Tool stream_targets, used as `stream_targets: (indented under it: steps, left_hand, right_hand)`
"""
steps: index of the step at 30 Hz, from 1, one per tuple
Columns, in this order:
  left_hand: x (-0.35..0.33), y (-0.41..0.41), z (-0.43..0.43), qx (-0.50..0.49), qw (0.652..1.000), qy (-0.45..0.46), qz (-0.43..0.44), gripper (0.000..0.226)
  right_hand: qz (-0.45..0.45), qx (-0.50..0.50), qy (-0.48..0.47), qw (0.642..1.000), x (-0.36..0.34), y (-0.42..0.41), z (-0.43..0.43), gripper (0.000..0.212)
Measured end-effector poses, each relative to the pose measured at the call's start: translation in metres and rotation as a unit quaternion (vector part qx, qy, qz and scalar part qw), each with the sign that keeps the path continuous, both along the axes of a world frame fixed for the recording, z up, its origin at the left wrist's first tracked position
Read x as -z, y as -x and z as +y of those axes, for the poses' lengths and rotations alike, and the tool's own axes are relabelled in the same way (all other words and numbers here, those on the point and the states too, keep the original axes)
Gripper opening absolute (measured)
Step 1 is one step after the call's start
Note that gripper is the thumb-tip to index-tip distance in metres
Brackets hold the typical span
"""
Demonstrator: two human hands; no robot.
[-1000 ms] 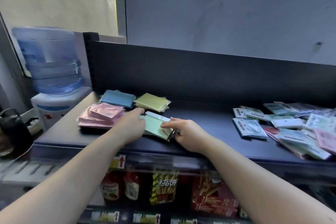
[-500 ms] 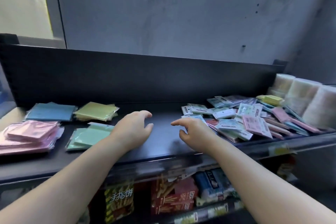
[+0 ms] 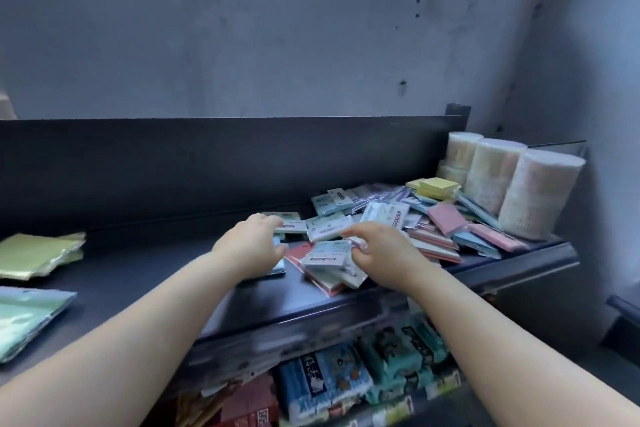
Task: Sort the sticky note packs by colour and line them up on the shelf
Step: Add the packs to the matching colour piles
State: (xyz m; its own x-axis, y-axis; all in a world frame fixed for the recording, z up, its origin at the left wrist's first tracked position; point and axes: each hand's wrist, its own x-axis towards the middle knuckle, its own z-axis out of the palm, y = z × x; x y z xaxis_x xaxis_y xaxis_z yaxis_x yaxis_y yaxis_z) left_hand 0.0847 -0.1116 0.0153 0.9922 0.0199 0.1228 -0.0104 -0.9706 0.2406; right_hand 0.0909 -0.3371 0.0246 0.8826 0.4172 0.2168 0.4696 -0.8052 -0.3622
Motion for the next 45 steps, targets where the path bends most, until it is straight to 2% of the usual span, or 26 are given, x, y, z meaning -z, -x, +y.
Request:
stream_targets:
  steps: [4,7,10,13,15,18,21,24,26,28,32,34,37,40,43,45]
  left_hand:
    - [0.006,-0.033,-0.024,-0.040,0.998,-0.006,0.042,0.061]
    - [0.011,-0.052,-0.035,-0.078,0.995,-0.030,0.055,0.064]
    - [0.015,-0.066,-0.039,-0.117,0.989,-0.048,0.078,0.064]
    - [0.021,-0.075,-0.038,-0.158,0.983,-0.044,0.085,0.059]
    - [0.025,-0.077,-0.038,-0.176,0.982,-0.041,0.058,0.052]
    - [0.022,-0.078,-0.037,-0.194,0.980,-0.029,-0.012,0.042]
    - [0.012,-0.075,-0.036,-0.212,0.973,0.026,-0.088,0.029]
    - [-0.001,-0.066,-0.033,-0.210,0.949,0.151,-0.181,0.019]
    - [-0.009,-0.058,-0.030,-0.194,0.912,0.292,-0.215,0.014]
    - [-0.013,-0.048,-0.029,-0.179,0.856,0.436,-0.213,0.015]
    - [-0.014,-0.028,-0.021,-0.184,0.783,0.563,-0.191,0.010]
    - [-0.012,-0.018,-0.014,-0.188,0.748,0.610,-0.181,0.010]
    - [-0.010,0.000,-0.002,-0.196,0.712,0.651,-0.175,0.015]
    - [-0.007,0.018,0.015,-0.195,0.708,0.656,-0.175,0.023]
    - [-0.003,0.033,0.035,-0.192,0.721,0.641,-0.179,0.031]
    - [-0.001,0.045,0.051,-0.196,0.733,0.622,-0.193,0.033]
  right_hand:
    - [0.008,-0.034,0.032,0.999,-0.004,-0.020,-0.037,0.040]
    - [0.081,-0.070,0.053,0.993,-0.003,-0.030,-0.055,0.056]
    - [0.102,-0.100,0.071,0.987,-0.001,-0.040,-0.063,0.062]
    - [0.111,-0.133,0.090,0.981,-0.002,-0.044,-0.067,0.057]
    - [0.106,-0.144,0.104,0.978,-0.002,-0.049,-0.068,0.051]
    - [0.056,-0.160,0.072,0.983,-0.006,-0.057,-0.069,0.022]
    - [-0.024,-0.139,-0.064,0.988,-0.012,-0.068,-0.068,0.014]
    - [-0.027,-0.100,-0.221,0.970,-0.015,-0.077,-0.063,0.017]
    - [0.010,-0.087,-0.289,0.953,-0.013,-0.084,-0.056,0.012]
    - [0.088,-0.091,-0.370,0.921,-0.010,-0.090,-0.045,0.009]
    - [0.226,-0.086,-0.479,0.844,-0.007,-0.092,-0.014,0.012]
    - [0.294,-0.075,-0.492,0.816,-0.006,-0.090,0.003,0.018]
    - [0.340,-0.058,-0.460,0.818,-0.005,-0.085,0.029,0.034]
    - [0.375,-0.063,-0.435,0.816,-0.006,-0.076,0.051,0.041]
    - [0.391,-0.084,-0.411,0.819,-0.005,-0.070,0.076,0.053]
    - [0.381,-0.089,-0.404,0.827,-0.006,-0.060,0.097,0.050]
